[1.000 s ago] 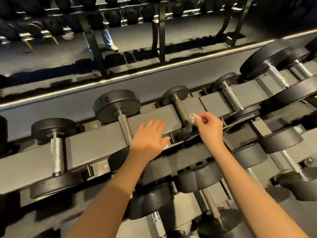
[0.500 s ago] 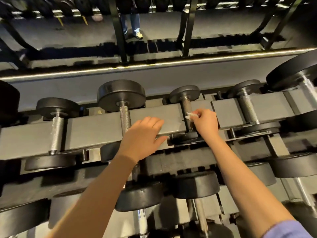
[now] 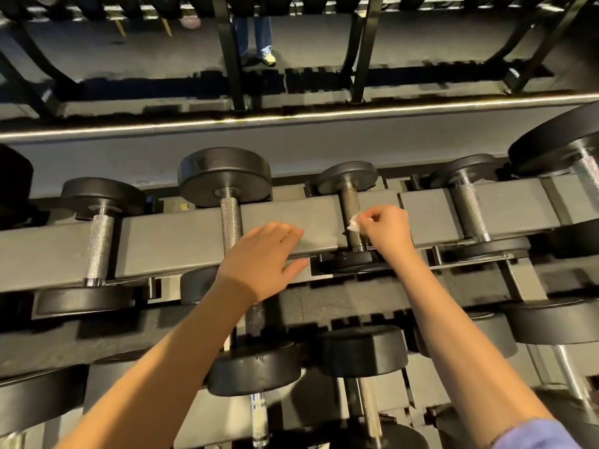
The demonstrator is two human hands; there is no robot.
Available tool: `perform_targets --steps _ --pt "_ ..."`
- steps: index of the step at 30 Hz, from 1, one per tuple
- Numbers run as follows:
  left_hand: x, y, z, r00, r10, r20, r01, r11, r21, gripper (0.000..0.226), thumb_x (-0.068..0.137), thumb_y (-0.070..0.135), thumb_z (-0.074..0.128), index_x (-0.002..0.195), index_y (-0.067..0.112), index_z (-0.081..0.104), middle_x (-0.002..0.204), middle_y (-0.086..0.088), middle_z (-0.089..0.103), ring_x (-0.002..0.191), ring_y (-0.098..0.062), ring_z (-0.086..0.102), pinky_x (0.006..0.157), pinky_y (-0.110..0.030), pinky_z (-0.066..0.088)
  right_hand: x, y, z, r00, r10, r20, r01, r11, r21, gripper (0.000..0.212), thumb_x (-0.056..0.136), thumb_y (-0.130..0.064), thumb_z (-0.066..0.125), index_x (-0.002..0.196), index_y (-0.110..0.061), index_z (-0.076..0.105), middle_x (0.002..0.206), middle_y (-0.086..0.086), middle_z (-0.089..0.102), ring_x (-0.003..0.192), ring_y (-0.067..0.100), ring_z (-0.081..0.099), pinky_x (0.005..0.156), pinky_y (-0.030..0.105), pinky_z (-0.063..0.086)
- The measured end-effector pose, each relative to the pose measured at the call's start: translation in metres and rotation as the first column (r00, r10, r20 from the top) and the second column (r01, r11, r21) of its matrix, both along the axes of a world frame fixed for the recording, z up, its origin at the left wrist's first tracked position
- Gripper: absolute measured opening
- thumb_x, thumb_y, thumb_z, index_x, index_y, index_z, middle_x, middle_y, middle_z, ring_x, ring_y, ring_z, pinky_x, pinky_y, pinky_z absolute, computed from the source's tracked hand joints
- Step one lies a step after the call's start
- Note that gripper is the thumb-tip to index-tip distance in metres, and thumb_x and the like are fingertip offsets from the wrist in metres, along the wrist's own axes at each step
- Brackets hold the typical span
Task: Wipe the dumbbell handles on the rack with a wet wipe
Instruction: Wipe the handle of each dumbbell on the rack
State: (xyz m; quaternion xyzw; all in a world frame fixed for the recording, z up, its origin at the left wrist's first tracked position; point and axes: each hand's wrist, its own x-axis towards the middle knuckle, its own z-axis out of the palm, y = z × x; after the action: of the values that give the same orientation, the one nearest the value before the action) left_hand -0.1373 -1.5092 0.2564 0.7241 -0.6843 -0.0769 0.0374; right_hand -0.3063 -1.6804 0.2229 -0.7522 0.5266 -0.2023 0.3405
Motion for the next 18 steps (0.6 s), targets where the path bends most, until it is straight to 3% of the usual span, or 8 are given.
perform_targets --steps 2,5,7,10,13,18 --pt "0.000 0.000 0.000 1.000 0.007 0.000 -0.007 1.000 0.002 0.057 0.098 0.052 0.031 0.147 0.023 0.029 0.147 0.006 0.036 0.134 -0.012 0.032 0.110 -0.029 0.025 0.013 -0.009 0.002 0.997 -0.036 0.065 0.038 0.999 -0.034 0.017 0.091 -0.009 0.058 0.091 0.003 0.071 0.092 0.014 0.070 0.074 0.018 0.060 0.069 0.023 0.049" --pt "-0.001 0.000 0.000 1.000 0.016 -0.003 -0.016 1.000 0.001 0.056 0.098 0.052 0.031 0.146 0.023 0.031 0.144 0.007 0.039 0.131 -0.011 0.035 0.108 -0.028 0.026 0.029 -0.016 0.007 0.984 -0.077 0.158 0.082 0.996 -0.030 0.025 0.091 -0.013 0.059 0.115 -0.006 0.066 0.106 -0.001 0.064 0.095 0.009 0.057 0.086 0.022 0.046" --pt "-0.001 0.000 0.001 1.000 0.021 -0.012 -0.021 1.000 0.007 0.057 0.098 0.051 0.032 0.147 0.022 0.031 0.144 0.006 0.039 0.131 -0.012 0.035 0.108 -0.029 0.026 0.025 -0.014 0.005 0.990 -0.062 0.129 0.064 0.998 -0.015 0.027 0.092 -0.017 0.059 0.117 -0.007 0.066 0.106 0.000 0.066 0.099 0.013 0.060 0.084 0.021 0.043" --pt "-0.001 -0.001 0.003 1.000 0.026 -0.015 -0.026 1.000 0.014 0.057 0.099 0.051 0.032 0.148 0.022 0.029 0.145 0.006 0.037 0.132 -0.013 0.034 0.109 -0.029 0.026 0.002 -0.001 0.004 1.000 0.022 0.018 -0.023 0.998 0.061 0.024 0.091 -0.019 0.061 0.109 -0.005 0.069 0.097 0.006 0.068 0.087 0.018 0.062 0.074 0.023 0.047" --pt "-0.002 -0.001 0.004 0.999 0.032 -0.008 -0.031 0.999 0.020 0.057 0.099 0.051 0.031 0.148 0.023 0.027 0.146 0.007 0.035 0.133 -0.012 0.032 0.109 -0.027 0.025 -0.013 0.003 0.001 0.980 0.131 -0.151 -0.115 0.987 0.112 0.017 0.089 -0.016 0.063 0.101 -0.005 0.070 0.093 0.007 0.067 0.079 0.013 0.057 0.062 0.014 0.041" --pt "-0.002 -0.001 0.004 0.999 0.038 0.006 -0.038 0.999 0.025 0.058 0.098 0.052 0.029 0.148 0.023 0.028 0.146 0.007 0.036 0.133 -0.011 0.032 0.109 -0.028 0.024 0.015 -0.009 0.000 0.999 -0.036 -0.010 0.035 0.998 -0.057 0.014 0.091 -0.009 0.057 0.097 -0.005 0.069 0.095 0.008 0.067 0.083 0.016 0.060 0.072 0.024 0.045"
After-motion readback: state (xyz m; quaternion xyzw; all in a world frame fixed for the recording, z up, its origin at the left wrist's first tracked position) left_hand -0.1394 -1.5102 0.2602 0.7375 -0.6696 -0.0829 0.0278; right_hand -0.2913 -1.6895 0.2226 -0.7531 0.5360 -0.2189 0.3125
